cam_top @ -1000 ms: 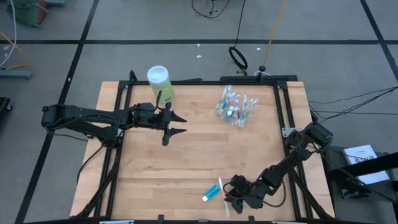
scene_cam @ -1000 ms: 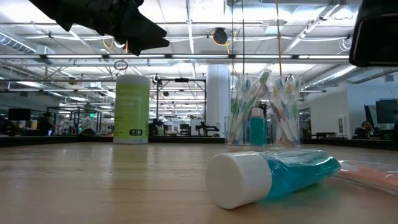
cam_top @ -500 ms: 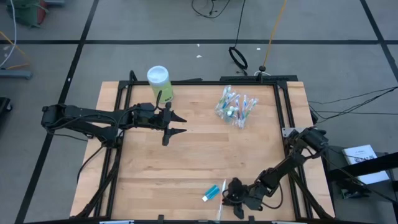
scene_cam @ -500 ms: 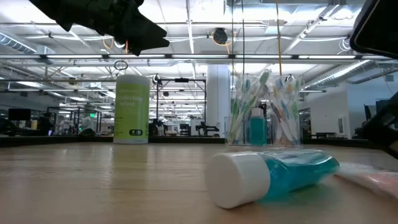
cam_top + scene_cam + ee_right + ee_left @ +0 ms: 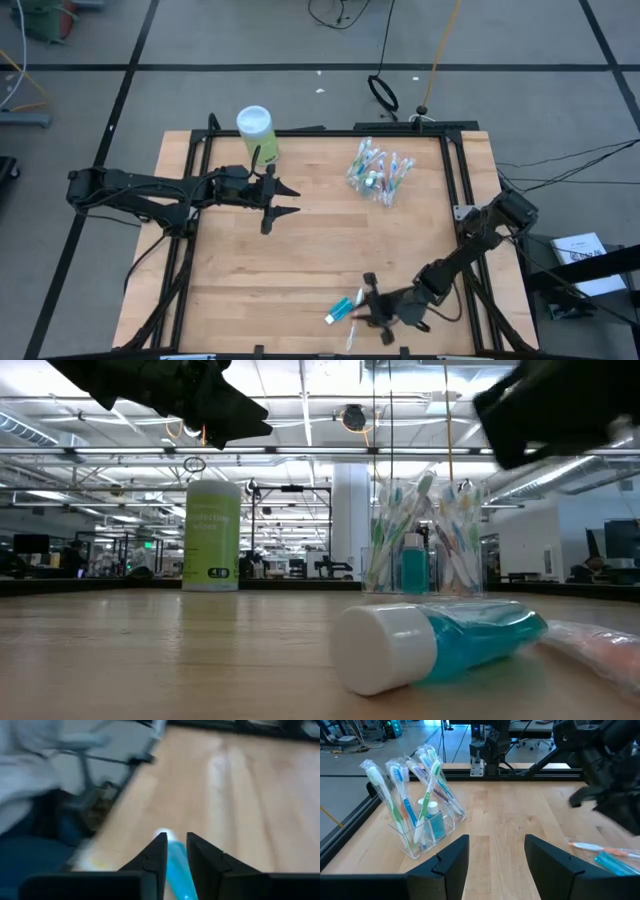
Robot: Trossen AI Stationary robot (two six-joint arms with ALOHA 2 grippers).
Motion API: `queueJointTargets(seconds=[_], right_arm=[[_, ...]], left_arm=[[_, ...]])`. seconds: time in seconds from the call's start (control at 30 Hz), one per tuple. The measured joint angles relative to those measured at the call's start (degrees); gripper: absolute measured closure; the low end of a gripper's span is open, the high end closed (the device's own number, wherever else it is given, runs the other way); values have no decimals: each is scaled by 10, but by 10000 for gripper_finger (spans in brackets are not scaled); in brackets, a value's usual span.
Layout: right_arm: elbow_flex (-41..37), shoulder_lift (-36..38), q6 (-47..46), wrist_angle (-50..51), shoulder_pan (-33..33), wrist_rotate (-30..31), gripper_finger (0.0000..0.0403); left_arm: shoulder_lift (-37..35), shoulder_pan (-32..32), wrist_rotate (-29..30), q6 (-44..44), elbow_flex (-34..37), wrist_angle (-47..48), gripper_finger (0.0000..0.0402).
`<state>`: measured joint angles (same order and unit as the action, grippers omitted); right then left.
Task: Pick & Place toothbrushing station
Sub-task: Put the orange toothbrush into the transparent organizer
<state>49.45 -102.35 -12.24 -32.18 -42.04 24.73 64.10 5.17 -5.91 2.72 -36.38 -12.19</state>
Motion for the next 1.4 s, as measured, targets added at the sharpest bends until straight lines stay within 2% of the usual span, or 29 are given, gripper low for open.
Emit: queueJointTargets(seconds=[0.03, 0.13, 0.2, 0.3, 0.37, 0.47, 0.57, 0.63, 0.77, 0.93, 1.13, 1.3, 1.4], right_arm=[[0, -1, -16, 10, 13, -8, 329], [0, -14, -89, 23, 56, -88, 307], [-1, -17, -101, 26, 70, -122, 294], [0, -15, -61, 23, 79, -190, 279], [0, -12, 2, 28, 69, -216, 274], [1, -9, 92, 30, 50, -197, 274], [0, -9, 118, 78, 41, -152, 273], [0, -10, 116, 111, 42, -144, 273], [0, -10, 118, 152, 50, -160, 273], [0, -10, 166, 163, 64, -163, 273], [2, -33, 194, 175, 78, -208, 276], [3, -48, 236, 170, 80, -229, 307], [3, -48, 177, 170, 80, -235, 339]], left_arm=[[0, 0, 0, 0, 0, 0, 204], [0, 0, 0, 0, 0, 0, 204], [0, 0, 0, 2, 0, 0, 204], [0, 0, 0, 4, 0, 3, 204], [0, 0, 0, 3, 0, 4, 204], [0, 0, 0, 3, 0, 7, 204], [0, 0, 0, 2, 0, 9, 204], [0, 0, -1, 2, 0, 9, 204], [0, 0, 0, 13, 0, 12, 204], [0, 0, 0, 26, 0, 12, 204], [0, 0, 0, 26, 0, 13, 204], [0, 0, 0, 26, 0, 16, 204], [0, 0, 0, 26, 0, 17, 204]])
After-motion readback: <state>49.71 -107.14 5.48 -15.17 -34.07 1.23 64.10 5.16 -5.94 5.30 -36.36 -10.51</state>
